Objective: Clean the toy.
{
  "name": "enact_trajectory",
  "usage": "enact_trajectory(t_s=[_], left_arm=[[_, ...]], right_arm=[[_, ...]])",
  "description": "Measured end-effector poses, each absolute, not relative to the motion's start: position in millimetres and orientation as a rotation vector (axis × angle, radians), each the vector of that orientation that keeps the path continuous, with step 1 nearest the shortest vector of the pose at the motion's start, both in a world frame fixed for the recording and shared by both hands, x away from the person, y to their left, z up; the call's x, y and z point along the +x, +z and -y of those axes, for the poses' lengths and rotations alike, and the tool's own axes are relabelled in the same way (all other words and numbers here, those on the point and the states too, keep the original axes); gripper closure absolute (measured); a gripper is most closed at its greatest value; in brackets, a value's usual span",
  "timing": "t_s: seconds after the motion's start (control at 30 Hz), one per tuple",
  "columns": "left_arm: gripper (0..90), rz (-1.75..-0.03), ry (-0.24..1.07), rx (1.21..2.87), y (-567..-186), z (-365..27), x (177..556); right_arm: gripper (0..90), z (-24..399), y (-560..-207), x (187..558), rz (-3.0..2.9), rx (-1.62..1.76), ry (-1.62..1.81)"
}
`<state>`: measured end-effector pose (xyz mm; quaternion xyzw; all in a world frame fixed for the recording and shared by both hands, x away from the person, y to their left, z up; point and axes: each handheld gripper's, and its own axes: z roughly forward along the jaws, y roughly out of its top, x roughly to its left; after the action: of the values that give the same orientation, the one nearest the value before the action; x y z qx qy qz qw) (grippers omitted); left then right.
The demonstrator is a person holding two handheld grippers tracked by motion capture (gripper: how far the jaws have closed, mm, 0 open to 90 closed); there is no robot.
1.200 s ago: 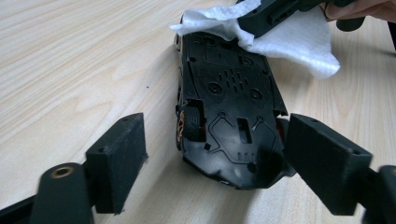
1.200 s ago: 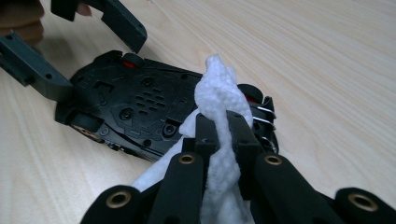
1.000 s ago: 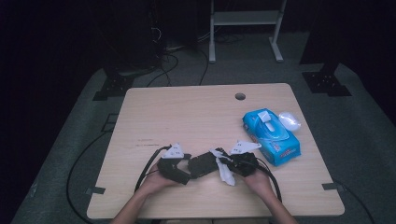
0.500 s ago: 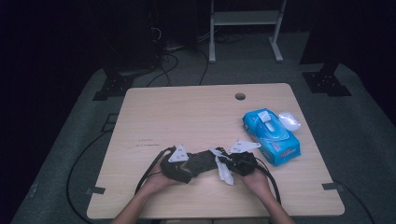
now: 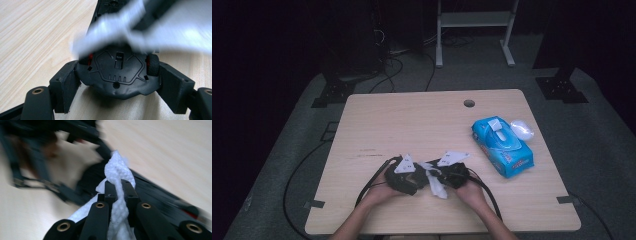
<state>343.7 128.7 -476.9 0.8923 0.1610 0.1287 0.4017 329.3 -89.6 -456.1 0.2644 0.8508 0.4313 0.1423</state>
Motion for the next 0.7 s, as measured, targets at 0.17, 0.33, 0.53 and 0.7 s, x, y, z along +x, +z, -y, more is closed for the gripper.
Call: enact_trajectory(t_s=[0.17, 0.33, 0.53, 0.7], left_arm=[[23.9, -0.391, 0.331, 2.262, -477, -126, 344], [24.0, -0.391, 0.337, 2.265, -477, -124, 344], [24.0, -0.396, 0.324, 2.261, -476, -127, 344], [24.0, -0.392, 0.327, 2.253, -477, -126, 345]], right_arm=[[84.4, 117, -456, 332, -2.385, 0.876, 1.223], [84.2, 85, -461, 318, -2.47, 0.721, 1.287], [84.4, 100, -457, 326, -2.425, 0.761, 1.225], [83.7, 115, -455, 330, -2.415, 0.821, 1.212]])
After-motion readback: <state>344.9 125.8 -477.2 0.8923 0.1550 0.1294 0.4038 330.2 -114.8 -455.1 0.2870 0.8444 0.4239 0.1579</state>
